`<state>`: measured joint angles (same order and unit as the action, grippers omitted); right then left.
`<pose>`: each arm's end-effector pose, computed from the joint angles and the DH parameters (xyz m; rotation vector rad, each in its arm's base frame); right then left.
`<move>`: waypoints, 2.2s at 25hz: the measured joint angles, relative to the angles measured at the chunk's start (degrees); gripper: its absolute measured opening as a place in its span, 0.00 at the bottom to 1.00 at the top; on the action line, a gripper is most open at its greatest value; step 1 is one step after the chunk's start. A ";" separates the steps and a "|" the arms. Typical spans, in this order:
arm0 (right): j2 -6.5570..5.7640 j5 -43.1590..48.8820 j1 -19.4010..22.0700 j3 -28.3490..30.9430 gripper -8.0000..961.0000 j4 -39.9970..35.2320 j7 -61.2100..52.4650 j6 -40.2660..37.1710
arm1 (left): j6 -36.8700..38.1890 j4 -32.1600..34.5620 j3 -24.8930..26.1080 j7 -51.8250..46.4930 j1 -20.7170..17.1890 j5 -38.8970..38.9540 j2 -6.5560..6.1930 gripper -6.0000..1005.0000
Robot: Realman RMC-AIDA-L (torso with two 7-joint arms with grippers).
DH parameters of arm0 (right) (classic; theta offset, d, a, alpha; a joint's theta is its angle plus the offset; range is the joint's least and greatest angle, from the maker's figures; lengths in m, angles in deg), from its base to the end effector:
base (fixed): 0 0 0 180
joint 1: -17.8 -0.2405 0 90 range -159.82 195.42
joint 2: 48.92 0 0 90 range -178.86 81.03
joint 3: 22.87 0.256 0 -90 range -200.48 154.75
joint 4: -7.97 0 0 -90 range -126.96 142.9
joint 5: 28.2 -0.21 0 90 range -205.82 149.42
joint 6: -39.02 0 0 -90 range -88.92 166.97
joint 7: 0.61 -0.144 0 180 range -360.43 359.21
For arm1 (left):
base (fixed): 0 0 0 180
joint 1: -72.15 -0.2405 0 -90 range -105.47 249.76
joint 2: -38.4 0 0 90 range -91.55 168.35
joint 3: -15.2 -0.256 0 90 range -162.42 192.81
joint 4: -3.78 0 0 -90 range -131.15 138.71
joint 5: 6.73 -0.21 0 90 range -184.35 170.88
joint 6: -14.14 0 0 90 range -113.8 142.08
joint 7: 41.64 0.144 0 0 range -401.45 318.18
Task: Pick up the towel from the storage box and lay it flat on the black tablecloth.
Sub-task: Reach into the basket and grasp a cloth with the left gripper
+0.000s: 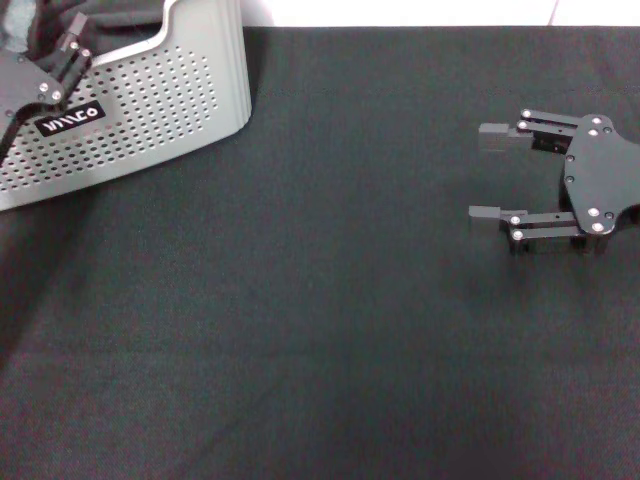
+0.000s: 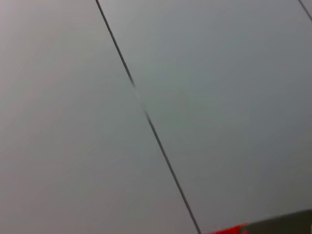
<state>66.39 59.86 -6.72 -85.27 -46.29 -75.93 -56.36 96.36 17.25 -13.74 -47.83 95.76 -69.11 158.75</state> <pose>0.1943 0.3197 0.0369 -2.8031 0.0218 0.9304 -0.3190 0.3224 0.0423 -1.6255 -0.0289 -0.6391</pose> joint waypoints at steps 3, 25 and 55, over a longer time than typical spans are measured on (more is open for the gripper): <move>0.00 0.00 0.00 0.00 0.91 0.02 0.00 0.00 | -0.02 -0.51 0.00 1.41 -0.05 0.28 0.01 0.76; 0.09 0.00 -0.06 -0.07 0.91 0.13 -0.43 -0.13 | 4.49 -5.38 -0.06 10.34 -1.94 3.25 0.22 0.76; 0.21 -0.03 0.53 -0.40 0.91 0.18 -0.45 -0.90 | 4.99 -11.88 0.03 18.57 -0.08 11.45 0.42 0.75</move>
<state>66.60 59.84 -6.19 -85.67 -46.11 -76.37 -57.26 101.34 5.36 -13.71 -29.26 95.69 -57.67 159.17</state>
